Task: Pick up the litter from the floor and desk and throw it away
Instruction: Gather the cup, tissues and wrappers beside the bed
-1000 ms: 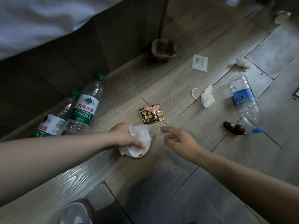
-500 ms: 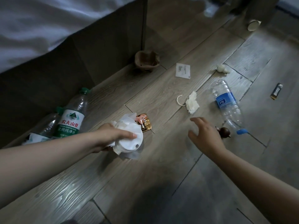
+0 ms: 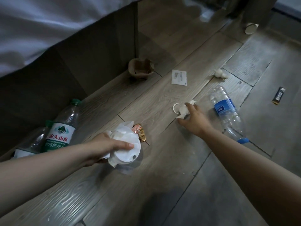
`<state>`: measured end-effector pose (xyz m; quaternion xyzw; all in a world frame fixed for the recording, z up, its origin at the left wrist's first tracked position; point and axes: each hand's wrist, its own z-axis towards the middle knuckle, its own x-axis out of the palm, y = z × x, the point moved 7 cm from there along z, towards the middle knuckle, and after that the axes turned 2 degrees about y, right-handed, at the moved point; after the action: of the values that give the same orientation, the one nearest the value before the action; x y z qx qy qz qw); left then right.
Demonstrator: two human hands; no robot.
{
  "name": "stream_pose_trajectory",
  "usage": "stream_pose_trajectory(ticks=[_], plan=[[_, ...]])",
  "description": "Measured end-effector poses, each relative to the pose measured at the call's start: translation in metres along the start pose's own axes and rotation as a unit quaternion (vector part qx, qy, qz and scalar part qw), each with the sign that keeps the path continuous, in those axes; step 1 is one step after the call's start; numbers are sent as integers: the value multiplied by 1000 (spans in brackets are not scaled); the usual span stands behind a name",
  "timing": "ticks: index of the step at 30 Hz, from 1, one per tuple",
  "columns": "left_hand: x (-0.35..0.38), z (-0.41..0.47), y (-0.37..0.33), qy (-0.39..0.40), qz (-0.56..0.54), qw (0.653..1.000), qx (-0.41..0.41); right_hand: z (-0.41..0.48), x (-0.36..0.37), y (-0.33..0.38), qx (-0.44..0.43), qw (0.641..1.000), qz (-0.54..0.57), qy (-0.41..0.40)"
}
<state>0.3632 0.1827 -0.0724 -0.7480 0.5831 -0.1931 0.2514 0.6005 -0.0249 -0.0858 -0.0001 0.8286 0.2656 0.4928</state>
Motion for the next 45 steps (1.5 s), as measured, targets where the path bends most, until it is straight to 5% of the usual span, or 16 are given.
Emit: stream_pose_trajectory(ticks=[15,20,28,35,45], plan=[[-21,2,12,-25,-36,999,9,-46,41,56,-167,985,31,16],[-12,-1,10,-14,-36,999,17,-61,0,14,-92,987,-103,-79],[16,-8,1,30,6,1000,7,-84,-19,-62,76,980,-177,-56],[13,-16,4,8,19,1000,-5,-90,-3,-57,66,991,-115,-4],[-17,-19,16,-11,2,1000,3,-55,10,53,-39,993,94,-63]])
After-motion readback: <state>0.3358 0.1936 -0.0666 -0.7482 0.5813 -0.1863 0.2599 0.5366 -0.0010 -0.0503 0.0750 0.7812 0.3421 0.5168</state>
